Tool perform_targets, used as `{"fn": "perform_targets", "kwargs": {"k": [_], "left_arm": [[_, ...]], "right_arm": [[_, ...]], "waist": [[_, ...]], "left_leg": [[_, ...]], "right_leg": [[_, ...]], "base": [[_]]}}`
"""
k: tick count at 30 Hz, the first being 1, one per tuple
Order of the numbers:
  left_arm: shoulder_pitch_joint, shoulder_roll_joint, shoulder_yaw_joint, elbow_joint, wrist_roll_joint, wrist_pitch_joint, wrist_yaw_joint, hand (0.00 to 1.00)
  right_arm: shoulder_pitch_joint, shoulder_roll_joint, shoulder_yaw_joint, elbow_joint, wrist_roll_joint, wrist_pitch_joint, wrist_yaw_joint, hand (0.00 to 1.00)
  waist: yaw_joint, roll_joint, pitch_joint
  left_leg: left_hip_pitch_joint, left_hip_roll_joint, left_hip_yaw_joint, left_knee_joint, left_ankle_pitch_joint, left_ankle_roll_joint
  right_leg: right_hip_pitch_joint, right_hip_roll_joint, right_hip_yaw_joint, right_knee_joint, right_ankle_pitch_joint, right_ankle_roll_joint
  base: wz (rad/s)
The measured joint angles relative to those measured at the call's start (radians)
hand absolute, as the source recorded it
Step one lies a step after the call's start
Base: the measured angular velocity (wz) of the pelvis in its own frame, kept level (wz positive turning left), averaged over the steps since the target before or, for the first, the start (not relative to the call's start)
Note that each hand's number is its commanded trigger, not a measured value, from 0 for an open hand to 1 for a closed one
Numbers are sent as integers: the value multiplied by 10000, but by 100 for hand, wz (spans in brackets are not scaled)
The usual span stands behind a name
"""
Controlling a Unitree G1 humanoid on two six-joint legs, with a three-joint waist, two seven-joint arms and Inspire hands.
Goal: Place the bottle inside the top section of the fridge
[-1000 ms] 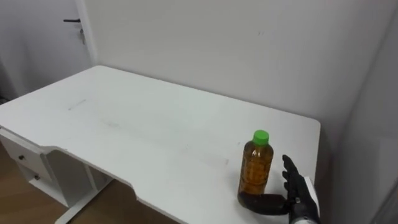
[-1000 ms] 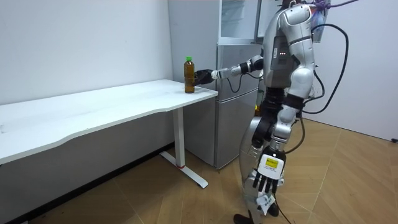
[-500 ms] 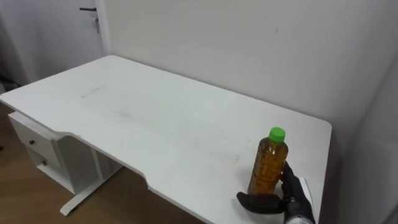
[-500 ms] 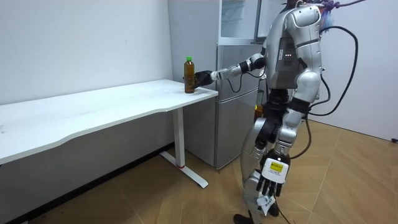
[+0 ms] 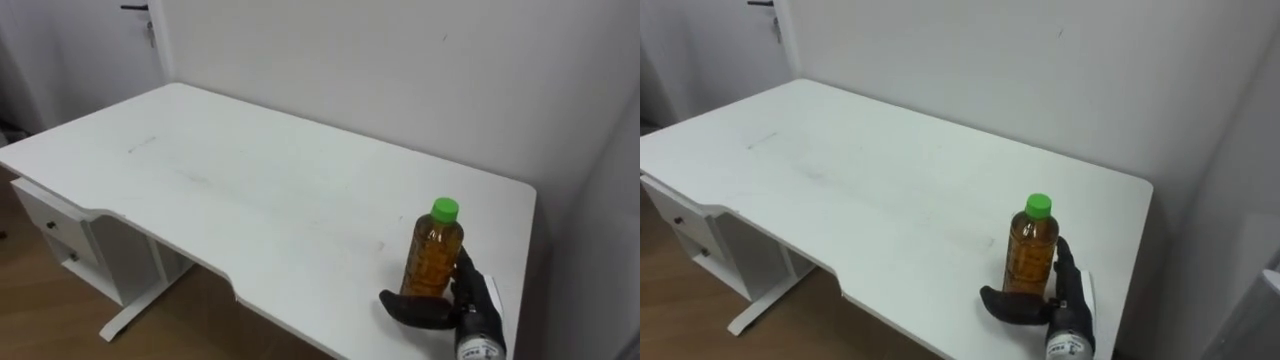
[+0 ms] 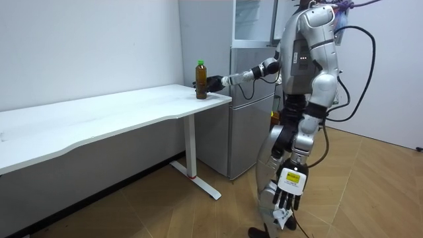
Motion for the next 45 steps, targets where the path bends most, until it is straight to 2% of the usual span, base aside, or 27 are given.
{"fn": "perform_targets", "kwargs": {"k": [8,14,21,22,23,24,31,41,45], "left_arm": [[16,0,-65,-19,-3,-1,7,0],[59,-14,-371,-29,-215,-20,8,0],[175,-77,-377,1,-208,-18,111,0],[171,-78,-377,0,-207,-18,117,0],[168,-81,-377,-1,-206,-18,127,0],[173,-80,-375,1,-205,-16,144,0],[216,-84,-373,1,-206,-1,163,0],[178,-84,-372,0,-208,-28,164,0],[178,-84,-371,-8,-207,-25,164,0]], "right_arm": [[-55,-16,-43,12,760,-122,-101,0],[-72,-55,-58,87,865,-216,-18,0],[-100,-161,-57,198,683,-228,146,0],[-109,-161,-57,215,616,-228,146,29],[-129,-161,-57,260,438,-228,145,97],[-176,-161,-57,353,334,-230,145,100],[-315,-313,-135,517,339,-208,149,100],[-419,-313,-129,526,403,-195,254,100],[-440,-284,-122,527,395,-171,352,100]], "waist": [[-2,16,-9],[-16,190,-82],[1,228,-70],[1,226,-69],[0,226,-64],[4,226,-64],[42,163,-33],[285,25,50],[290,2,59]], "left_leg": [[6,-14,-22,28,11,15],[21,-18,-16,45,16,23],[-6,-16,-17,46,32,47],[-10,-16,-17,45,34,51],[-32,-23,-15,45,43,65],[-58,-25,-15,47,48,72],[-155,-24,-25,80,57,77],[-241,-26,-43,158,57,76],[-349,-42,-95,248,56,76]], "right_leg": [[20,-22,-30,5,-2,2],[9,-49,-43,58,-4,4],[-33,-123,-84,149,-68,14],[-57,-144,-91,182,-89,16],[-98,-181,-97,258,-121,25],[-100,-188,-114,258,-122,27],[-176,-188,-148,269,-124,29],[-249,-179,-185,230,-125,32],[-285,-171,-206,236,-125,33]], "base": [[1],[0],[0],[0],[0],[3],[2],[1],[5]]}}
